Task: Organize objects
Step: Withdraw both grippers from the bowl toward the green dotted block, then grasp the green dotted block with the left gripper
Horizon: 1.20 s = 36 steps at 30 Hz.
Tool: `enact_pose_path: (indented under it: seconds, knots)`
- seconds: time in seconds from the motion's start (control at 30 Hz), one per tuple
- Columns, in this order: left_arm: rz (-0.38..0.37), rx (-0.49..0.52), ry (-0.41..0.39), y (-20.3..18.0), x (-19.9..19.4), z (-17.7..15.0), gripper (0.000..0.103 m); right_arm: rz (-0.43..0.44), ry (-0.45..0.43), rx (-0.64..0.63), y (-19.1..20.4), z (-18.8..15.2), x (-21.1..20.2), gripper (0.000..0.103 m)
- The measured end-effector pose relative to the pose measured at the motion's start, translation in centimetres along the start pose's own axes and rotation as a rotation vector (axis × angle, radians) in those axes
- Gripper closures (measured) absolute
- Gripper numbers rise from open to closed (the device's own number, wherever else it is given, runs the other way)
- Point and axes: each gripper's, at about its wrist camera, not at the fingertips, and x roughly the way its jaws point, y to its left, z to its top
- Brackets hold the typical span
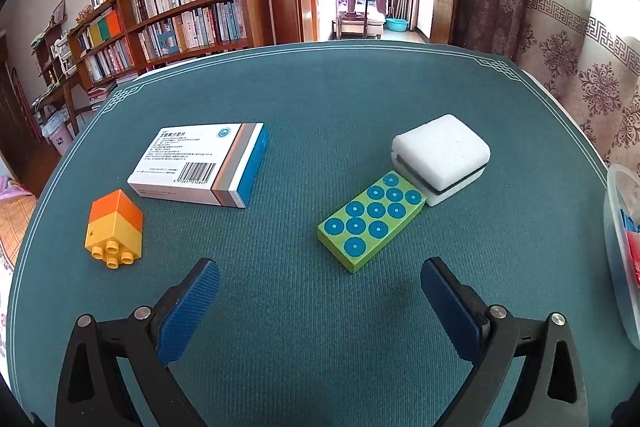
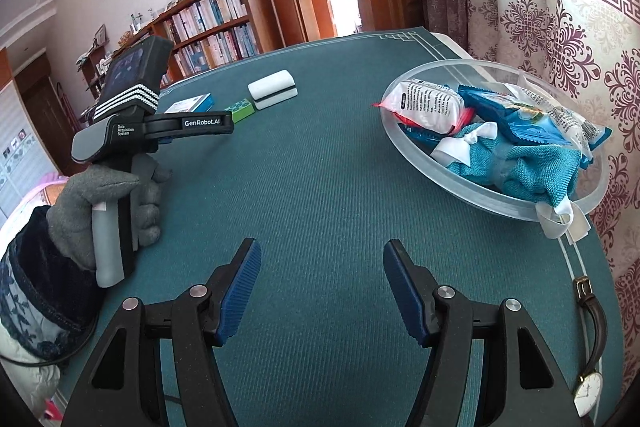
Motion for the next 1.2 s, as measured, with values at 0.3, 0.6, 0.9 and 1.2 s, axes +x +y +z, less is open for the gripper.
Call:
enact_pose_path:
  seconds: [0.3,0.6,0.9,1.2]
  knots:
    - [0.005,-0.055,0.024,-1.1,1.4,1.4,0.001,-0.017,0.013,0.004,-0.4,0.0,0.9,0.038]
    - [0.025,-0.116,0.052,-0.6,2.8,2.5,0.001,-0.014,0.018,0.009,-0.4,0.0,1.2,0.038]
    - [0.007,-0.08,0.006,-0.7,1.7,1.7,0.031,-0.013,0.018,0.009,-0.4,0.0,1.2,0.038]
    - [-0.056,0.03,-0.026,-1.3,0.3,0.4,0.07,-0.018,0.018,0.012,-0.6,0.1,1.4,0.038]
